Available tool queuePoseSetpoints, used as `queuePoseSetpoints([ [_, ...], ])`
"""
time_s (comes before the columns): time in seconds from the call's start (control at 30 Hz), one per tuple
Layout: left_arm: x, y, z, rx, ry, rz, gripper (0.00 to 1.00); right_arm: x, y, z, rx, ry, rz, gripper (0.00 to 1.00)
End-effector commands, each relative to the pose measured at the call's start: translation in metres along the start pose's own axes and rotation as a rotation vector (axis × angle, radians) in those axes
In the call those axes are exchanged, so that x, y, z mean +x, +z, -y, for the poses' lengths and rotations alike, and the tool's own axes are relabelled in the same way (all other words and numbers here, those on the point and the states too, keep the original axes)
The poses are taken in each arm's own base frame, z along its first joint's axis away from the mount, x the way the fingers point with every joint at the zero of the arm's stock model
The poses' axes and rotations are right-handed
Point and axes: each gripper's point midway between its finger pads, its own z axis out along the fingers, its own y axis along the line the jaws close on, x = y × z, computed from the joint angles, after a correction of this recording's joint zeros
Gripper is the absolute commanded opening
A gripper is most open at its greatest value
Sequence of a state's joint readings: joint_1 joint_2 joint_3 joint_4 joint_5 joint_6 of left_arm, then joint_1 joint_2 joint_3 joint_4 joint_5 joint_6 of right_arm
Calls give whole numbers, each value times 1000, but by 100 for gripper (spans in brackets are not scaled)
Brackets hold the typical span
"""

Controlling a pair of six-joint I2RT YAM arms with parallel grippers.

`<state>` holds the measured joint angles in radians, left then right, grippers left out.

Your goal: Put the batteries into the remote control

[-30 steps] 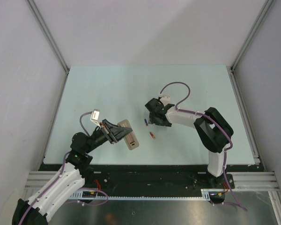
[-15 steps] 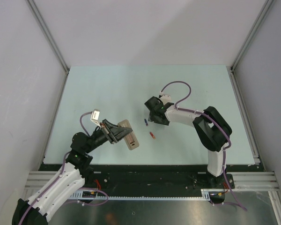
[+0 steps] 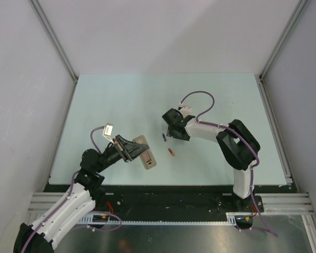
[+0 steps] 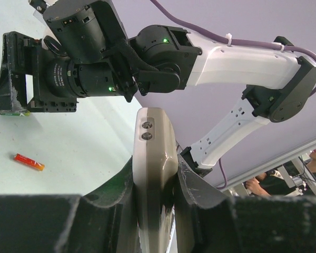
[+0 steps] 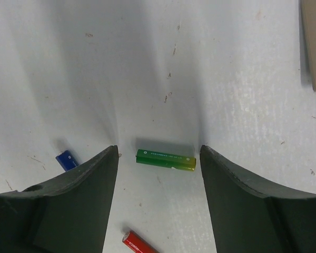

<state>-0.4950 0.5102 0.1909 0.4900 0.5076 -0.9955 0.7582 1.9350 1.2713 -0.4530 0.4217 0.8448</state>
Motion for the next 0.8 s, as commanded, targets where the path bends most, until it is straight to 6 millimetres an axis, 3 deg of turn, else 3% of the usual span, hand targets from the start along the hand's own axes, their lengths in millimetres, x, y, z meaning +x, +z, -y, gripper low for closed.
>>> queuePoseSetpoints([
  [0.0,-3,0,9,34,7,10,0,15,12,3,30,4,-42,67],
  [0.77,-1,0,8,36,5,1,0,28,4,15,87,-25,-72,67],
])
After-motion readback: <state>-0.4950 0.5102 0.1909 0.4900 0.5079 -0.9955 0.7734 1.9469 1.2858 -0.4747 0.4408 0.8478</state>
